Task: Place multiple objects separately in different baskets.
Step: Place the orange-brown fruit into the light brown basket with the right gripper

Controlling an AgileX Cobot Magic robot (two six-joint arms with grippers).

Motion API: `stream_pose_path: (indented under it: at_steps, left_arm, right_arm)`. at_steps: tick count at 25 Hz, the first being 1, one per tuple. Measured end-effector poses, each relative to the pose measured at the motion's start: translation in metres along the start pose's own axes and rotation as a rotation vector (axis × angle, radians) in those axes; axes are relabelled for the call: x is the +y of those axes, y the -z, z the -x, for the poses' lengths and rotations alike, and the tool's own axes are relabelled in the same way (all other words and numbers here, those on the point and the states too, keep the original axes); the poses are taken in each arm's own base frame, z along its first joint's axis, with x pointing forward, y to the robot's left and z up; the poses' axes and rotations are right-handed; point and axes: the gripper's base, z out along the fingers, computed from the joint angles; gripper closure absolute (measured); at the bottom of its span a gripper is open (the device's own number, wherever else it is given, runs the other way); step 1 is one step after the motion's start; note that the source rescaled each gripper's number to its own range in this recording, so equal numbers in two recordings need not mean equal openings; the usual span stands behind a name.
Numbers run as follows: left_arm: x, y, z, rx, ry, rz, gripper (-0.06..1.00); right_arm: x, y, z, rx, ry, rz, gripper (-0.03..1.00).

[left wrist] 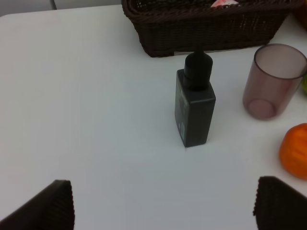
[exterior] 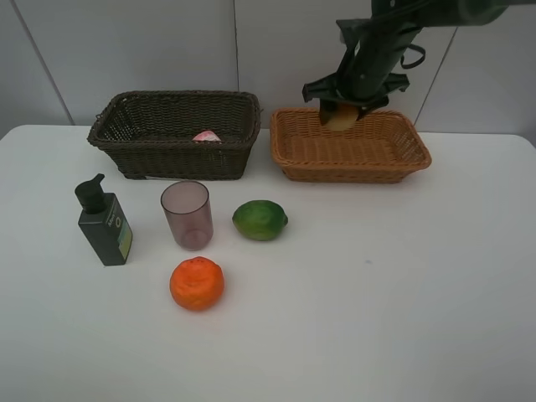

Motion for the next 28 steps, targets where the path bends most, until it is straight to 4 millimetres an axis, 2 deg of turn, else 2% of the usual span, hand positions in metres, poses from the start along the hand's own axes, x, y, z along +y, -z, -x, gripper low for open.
stream_pose_path:
  at_steps: [9, 13, 18, 19, 20, 23, 24, 26, 28]
  left_arm:
    - [0.0, 0.0, 0.0, 0.0, 0.0, 0.0, -0.03]
    - [0.0, 0.0, 0.0, 0.0, 0.0, 0.0, -0.03]
    - [0.0, 0.0, 0.0, 0.0, -0.001, 0.003, -0.03]
    - [0.0, 0.0, 0.0, 0.0, -0.001, 0.003, -0.03]
    - [0.0, 0.0, 0.0, 0.0, -0.001, 0.003, -0.03]
    - [0.0, 0.0, 0.0, 0.0, -0.001, 0.003, -0.03]
    - [0.0, 0.0, 0.0, 0.0, -0.001, 0.003, -0.03]
    - [0.0, 0.0, 0.0, 0.0, -0.001, 0.003, -0.03]
    - [0.0, 0.0, 0.0, 0.0, -0.001, 0.003, -0.03]
  right_arm:
    - [-0.007, -0.053, 0.0, -0.085, -0.013, 0.018, 0.54]
    - [-0.011, -0.067, -0.003, -0.086, -0.018, 0.017, 0.54]
    - [-0.012, -0.071, -0.004, -0.092, -0.019, 0.019, 0.54]
    - [-0.012, -0.071, -0.004, -0.092, -0.019, 0.019, 0.51]
    - [-0.012, -0.071, -0.004, -0.092, -0.019, 0.019, 0.44]
    - [-0.012, -0.071, -0.004, -0.092, -0.019, 0.018, 0.15]
    - [-0.012, -0.071, -0.004, -0.092, -0.019, 0.018, 0.09]
    - [-0.012, -0.071, -0.004, -0.092, -0.018, 0.017, 0.02]
    - [-0.013, -0.066, -0.003, -0.083, -0.019, 0.013, -0.01]
